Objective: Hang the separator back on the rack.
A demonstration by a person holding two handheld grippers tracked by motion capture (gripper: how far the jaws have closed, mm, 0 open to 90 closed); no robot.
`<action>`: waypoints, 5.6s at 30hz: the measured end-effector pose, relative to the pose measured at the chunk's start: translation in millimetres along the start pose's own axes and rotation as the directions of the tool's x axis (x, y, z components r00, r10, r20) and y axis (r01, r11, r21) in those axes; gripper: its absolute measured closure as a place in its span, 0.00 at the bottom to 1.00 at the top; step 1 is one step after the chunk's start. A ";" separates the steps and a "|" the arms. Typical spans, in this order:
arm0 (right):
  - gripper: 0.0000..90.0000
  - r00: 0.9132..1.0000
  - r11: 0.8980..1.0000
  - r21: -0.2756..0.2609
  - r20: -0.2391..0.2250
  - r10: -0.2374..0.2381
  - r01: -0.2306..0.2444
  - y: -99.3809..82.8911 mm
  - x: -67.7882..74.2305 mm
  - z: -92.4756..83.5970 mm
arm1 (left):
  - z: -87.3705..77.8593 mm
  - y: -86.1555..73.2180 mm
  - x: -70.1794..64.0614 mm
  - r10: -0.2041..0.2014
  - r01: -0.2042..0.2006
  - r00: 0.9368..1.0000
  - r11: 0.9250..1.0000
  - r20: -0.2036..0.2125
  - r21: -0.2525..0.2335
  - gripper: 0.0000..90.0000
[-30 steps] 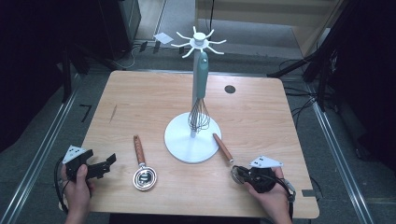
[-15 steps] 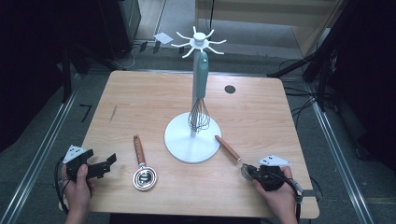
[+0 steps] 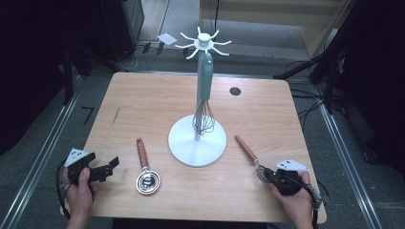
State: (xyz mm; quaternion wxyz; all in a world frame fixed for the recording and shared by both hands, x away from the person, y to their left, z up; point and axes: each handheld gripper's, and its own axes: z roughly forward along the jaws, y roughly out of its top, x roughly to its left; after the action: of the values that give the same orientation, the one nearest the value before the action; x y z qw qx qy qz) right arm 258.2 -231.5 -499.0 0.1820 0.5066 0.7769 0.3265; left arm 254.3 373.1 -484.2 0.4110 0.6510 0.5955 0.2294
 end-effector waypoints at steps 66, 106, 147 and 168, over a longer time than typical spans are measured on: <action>0.77 0.994 0.837 0.543 -0.029 0.105 -0.072 111.0 14.1 48.6 | -0.2 0.0 1.2 -0.006 0.006 1.000 1.000 0.003 0.001 0.00; 0.79 0.996 0.974 0.221 -0.068 0.057 -0.041 118.1 33.9 12.5 | -0.1 0.1 0.9 -0.007 0.007 1.000 1.000 0.003 0.002 0.00; 0.79 0.988 0.966 -0.258 -0.151 -0.019 -0.021 131.2 58.7 -25.6 | 0.2 0.3 0.5 -0.006 0.006 1.000 1.000 -0.002 -0.001 0.00; 0.79 0.985 0.915 -0.399 -0.171 -0.019 -0.051 141.6 62.9 -52.2 | -2.1 -0.9 -0.5 -0.005 0.005 1.000 0.999 -0.009 -0.032 0.00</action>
State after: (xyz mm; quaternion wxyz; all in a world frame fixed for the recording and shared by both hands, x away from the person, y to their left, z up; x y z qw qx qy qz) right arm 294.4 -152.7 -360.4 0.2120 0.4349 0.7018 0.5229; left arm 252.0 373.2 -483.7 0.4191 0.6420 0.5952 0.2408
